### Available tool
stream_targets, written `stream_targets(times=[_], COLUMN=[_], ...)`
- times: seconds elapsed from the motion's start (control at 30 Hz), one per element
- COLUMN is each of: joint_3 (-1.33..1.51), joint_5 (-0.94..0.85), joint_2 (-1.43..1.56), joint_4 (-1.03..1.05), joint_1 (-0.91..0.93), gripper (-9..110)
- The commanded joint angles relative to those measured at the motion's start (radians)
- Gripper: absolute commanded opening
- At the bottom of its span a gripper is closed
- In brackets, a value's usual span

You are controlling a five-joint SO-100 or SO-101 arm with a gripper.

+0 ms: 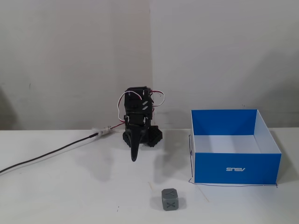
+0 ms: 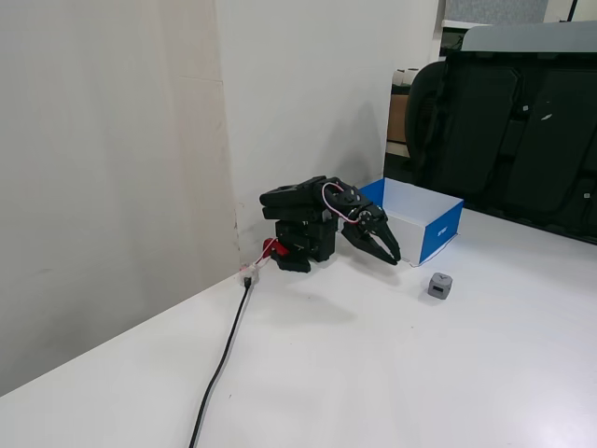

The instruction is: Pick the gray block and keep it in the box.

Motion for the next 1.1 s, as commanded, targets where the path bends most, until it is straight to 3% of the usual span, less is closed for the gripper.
stream_targets(times=[0.0,0.97,1.03,1.07], joint_3=[-0.011,-0.009,-0.009,-0.009], joint_5=[-0.006,-0.006,-0.006,-0.006], joint_2=[0.161,0.161,0.161,0.161], joint_4=[0.008,0.008,0.008,0.008], joint_1=[0.009,-0.003,-0.009,-0.021], gripper=[0,0,6,0])
